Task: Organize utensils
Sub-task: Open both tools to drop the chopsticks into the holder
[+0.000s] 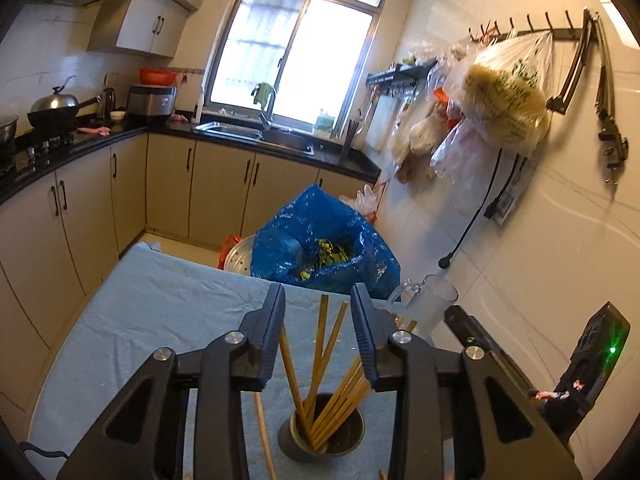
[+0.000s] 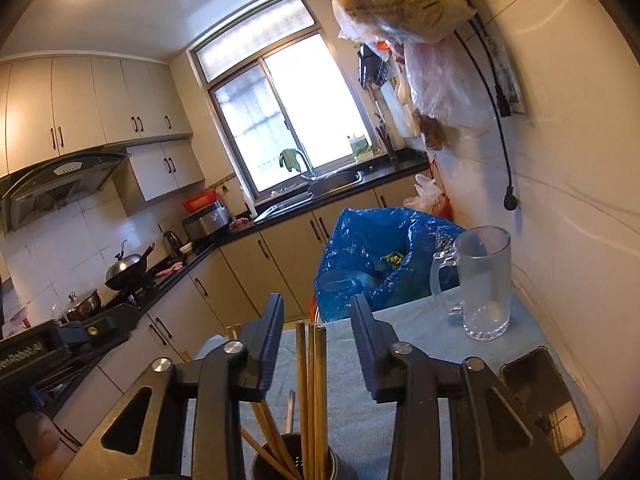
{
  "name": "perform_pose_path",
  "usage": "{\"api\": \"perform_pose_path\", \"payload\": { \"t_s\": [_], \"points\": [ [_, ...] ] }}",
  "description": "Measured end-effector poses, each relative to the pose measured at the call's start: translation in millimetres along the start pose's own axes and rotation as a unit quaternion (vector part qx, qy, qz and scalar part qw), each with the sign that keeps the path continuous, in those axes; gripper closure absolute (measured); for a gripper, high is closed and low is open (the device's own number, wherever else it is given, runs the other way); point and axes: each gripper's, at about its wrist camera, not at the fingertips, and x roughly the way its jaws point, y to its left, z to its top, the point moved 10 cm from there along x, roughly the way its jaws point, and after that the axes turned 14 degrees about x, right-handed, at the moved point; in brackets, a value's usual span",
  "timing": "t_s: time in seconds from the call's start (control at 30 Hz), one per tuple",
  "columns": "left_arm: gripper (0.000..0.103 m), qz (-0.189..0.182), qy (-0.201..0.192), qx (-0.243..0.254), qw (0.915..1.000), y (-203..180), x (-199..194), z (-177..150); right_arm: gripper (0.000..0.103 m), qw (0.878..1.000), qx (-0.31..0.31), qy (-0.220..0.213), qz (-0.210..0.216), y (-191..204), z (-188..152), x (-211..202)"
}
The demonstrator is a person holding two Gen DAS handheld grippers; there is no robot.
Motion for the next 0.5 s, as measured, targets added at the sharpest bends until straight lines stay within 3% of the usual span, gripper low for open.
{"api": "perform_pose_path", "payload": {
  "t_s": [0.2,0.33,0.43,0.5],
  "points": [
    [0.051,0.026,-0.012,-0.005,0.9996,22.2,-52.0,-14.1,0.04,1.0,0.002,-0.008,-0.01,-9.3,3.0,-44.2],
    [0.043,0.058,0.008,-0.007,0.9982,44.5,-74.6,-44.4,0.033,0.999,-0.002,0.006,-0.037,-31.3,-7.4,-66.8],
    [0.04,0.078,0.039,-0.005,0.9962,61.5,-82.0,-78.8,0.029,0.997,-0.008,0.033,-0.068,-59.2,-26.2,-78.9],
    [0.039,0.102,0.066,0.001,0.9926,74.5,-82.1,-108.7,0.029,0.992,-0.022,0.077,-0.093,-82.9,-51.1,-80.6]
  ]
}}
